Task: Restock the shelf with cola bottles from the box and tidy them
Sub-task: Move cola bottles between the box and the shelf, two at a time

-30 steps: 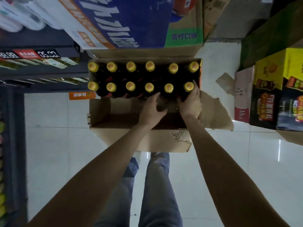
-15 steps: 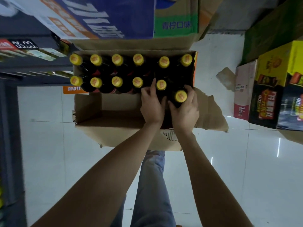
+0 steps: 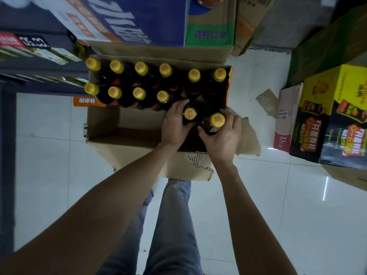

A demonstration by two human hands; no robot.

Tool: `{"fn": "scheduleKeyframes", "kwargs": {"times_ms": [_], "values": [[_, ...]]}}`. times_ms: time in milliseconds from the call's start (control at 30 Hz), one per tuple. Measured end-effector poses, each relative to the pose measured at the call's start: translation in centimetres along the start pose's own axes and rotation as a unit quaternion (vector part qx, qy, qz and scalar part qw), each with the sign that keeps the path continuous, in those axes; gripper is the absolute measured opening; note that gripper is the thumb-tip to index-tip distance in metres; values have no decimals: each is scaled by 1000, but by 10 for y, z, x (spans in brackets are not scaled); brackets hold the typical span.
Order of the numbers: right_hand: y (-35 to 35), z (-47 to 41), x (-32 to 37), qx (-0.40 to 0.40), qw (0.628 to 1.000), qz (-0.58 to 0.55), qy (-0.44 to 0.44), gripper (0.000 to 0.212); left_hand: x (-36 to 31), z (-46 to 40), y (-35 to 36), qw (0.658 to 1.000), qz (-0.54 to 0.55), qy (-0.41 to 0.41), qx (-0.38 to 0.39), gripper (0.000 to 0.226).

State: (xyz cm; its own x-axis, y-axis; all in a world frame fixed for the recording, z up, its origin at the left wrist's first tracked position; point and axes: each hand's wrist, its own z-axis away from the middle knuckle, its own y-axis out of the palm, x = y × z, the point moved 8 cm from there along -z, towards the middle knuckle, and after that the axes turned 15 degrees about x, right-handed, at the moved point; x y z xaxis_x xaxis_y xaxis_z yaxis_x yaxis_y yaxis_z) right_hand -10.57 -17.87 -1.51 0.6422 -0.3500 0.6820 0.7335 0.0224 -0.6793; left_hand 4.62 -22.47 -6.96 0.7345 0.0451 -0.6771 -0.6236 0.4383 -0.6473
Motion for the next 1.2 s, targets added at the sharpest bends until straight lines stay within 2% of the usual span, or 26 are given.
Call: {"fn": "scheduleKeyframes", "kwargs": {"times_ms": [200,300,400,533,633,700,867,967,1033,1067,1133,1200], "values": [[-15,9,45,73,995,-25,-62,66,-21,83,-78,985,148,13,-84,64],[-20,13,81,94,989,-45,-102,67,-20,126,-126,951,273,4,-142,59],[-10,20,128,144,976,-101,-128,71,-13,173,-170,919,340,1,-199,68],[16,40,205,243,942,-175,-150,69,11,246,-215,828,432,-49,-354,54],[52,68,264,350,899,-192,-178,67,37,302,-249,761,454,-53,-461,55],[81,93,301,408,872,-200,-182,67,60,345,-268,717,457,-55,-523,43],[171,189,382,517,811,-149,-230,71,133,478,-285,580,469,-67,-663,34],[229,270,425,580,763,-139,-249,65,169,562,-294,528,449,-79,-717,38],[270,328,450,621,727,-137,-259,65,193,617,-302,528,428,-94,-727,38],[291,358,461,638,713,-128,-262,60,206,643,-307,544,414,-104,-723,32],[333,416,480,658,692,-103,-277,49,230,697,-321,598,368,-132,-699,27],[372,470,500,665,677,-86,-305,43,252,750,-339,653,303,-175,-672,36]]}}
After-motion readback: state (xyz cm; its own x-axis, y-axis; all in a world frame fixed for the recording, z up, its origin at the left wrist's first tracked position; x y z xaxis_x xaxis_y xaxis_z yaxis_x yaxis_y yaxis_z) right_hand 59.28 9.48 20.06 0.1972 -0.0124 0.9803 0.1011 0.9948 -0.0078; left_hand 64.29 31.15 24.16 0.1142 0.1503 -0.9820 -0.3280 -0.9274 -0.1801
